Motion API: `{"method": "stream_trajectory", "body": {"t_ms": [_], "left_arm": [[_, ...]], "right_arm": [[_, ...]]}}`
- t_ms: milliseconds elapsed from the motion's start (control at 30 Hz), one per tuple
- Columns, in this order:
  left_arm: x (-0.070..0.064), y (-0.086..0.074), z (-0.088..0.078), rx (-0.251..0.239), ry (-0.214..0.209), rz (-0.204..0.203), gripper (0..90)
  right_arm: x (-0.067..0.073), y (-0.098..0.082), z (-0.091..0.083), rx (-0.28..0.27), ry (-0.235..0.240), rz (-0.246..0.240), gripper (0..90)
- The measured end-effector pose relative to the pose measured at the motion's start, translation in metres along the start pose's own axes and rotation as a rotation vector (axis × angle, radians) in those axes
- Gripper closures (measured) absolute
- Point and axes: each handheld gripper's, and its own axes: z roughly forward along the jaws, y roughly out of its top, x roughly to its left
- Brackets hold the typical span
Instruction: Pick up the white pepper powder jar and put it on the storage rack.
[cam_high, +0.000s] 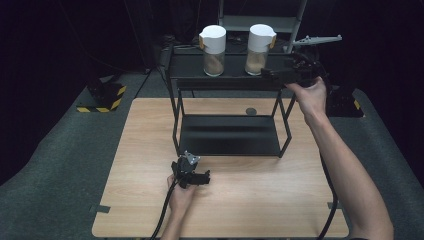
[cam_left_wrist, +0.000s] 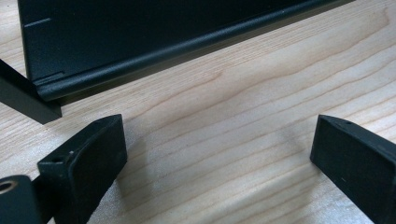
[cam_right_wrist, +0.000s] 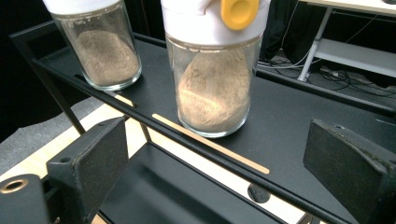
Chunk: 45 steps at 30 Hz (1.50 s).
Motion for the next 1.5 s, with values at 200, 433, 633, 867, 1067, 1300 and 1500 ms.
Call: {"method": "stream_trajectory", "body": {"t_ms": [200, 433, 633, 867, 1067, 1300, 1500], "left_arm": [[0.000, 0.000, 0.000, 0.000, 0.000, 0.000, 3.8], [0.000, 0.000, 0.000, 0.001, 0.000, 0.001, 3.9], [0.000, 0.000, 0.000, 0.002, 0.000, 0.002, 3.9], [0.000, 0.000, 0.000, 0.000, 0.000, 0.000, 3.8], [0.000, 0.000, 0.000, 0.001, 0.000, 0.001, 3.8], [0.000, 0.000, 0.000, 0.000, 0.000, 0.000, 3.9], [0.000, 0.000, 0.000, 0.000, 0.000, 0.000, 3.8]], "right_arm": [[-0.003, -0.005, -0.002, 0.000, 0.010, 0.004, 6.3], [-0.005, -0.010, -0.006, -0.003, 0.019, 0.005, 6.4], [-0.008, -0.016, -0.009, -0.012, 0.023, 0.015, 6.4], [-0.010, -0.022, -0.013, -0.013, 0.027, 0.016, 6.6], [-0.011, -0.026, -0.015, -0.012, 0.033, 0.014, 6.8], [-0.009, -0.031, -0.016, -0.006, 0.038, 0.006, 6.8], [-0.008, -0.037, -0.018, -0.002, 0.045, 0.003, 6.8]]}}
